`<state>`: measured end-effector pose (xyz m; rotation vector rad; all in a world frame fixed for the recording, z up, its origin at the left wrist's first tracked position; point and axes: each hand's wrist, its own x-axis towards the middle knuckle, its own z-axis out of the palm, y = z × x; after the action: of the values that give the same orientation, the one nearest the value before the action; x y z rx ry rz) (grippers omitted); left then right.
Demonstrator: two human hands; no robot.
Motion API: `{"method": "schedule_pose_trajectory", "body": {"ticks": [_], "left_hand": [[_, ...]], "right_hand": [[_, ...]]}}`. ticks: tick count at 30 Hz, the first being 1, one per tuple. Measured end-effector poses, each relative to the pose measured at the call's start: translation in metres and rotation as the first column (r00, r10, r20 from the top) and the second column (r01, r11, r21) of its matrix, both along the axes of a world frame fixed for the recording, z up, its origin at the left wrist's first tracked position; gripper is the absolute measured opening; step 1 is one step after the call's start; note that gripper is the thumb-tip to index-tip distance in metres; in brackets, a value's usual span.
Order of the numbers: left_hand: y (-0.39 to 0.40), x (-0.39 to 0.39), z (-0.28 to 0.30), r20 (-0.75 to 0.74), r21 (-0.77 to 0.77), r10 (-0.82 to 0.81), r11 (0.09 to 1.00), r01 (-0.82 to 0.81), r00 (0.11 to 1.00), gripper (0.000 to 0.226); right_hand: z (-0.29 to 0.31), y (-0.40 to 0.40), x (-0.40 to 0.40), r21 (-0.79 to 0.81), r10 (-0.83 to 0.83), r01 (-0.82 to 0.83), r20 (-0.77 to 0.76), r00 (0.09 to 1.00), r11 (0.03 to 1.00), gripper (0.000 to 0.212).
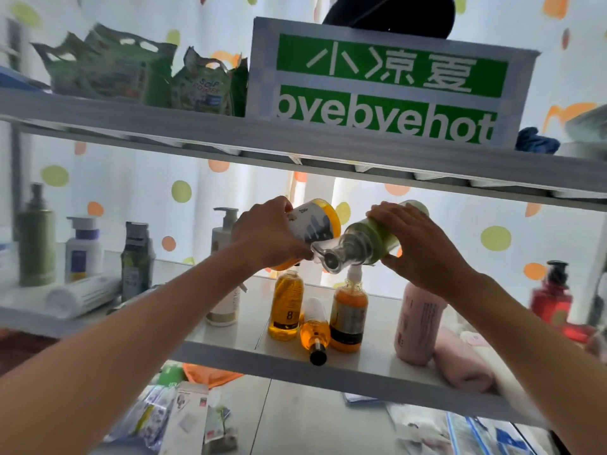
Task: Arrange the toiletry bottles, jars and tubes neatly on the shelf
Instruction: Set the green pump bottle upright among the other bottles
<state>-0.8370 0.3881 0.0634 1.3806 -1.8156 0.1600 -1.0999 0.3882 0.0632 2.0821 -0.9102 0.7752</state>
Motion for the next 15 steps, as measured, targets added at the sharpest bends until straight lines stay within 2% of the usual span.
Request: {"method": "schedule_pose_trajectory", "body": {"ticks": [4, 8, 12, 15], "left_hand": [[0.014, 0.013, -0.001, -0.033, 0.027, -0.006, 1.0, 0.007, 0.999, 0.08], [0.016, 0.013, -0.003, -0.105, 0.119, -0.01, 0.993, 0.023, 0.994, 0.077], [0.01, -0.006, -0.01, -0.216, 0.21, -0.068, 0.971, 0.115, 0.974, 0.063], [0.004, -0.027, -0.025, -0.278, 0.262, -0.093, 0.95, 0.169, 0.956, 0.068]], "right_hand": [[0.004, 0.012, 0.008, 0.001, -0.008, 0.008, -0.008, 1.0, 1.0, 0.074], [0.004, 0.027, 0.01, -0.008, -0.016, 0.016, -0.01, 1.0, 1.0, 0.072], [0.002, 0.042, -0.001, -0.016, -0.078, 0.077, -0.073, 0.994, 0.997, 0.068], [-0.004, 0.05, -0.017, 0.015, -0.11, 0.111, -0.082, 0.991, 0.994, 0.07]]}}
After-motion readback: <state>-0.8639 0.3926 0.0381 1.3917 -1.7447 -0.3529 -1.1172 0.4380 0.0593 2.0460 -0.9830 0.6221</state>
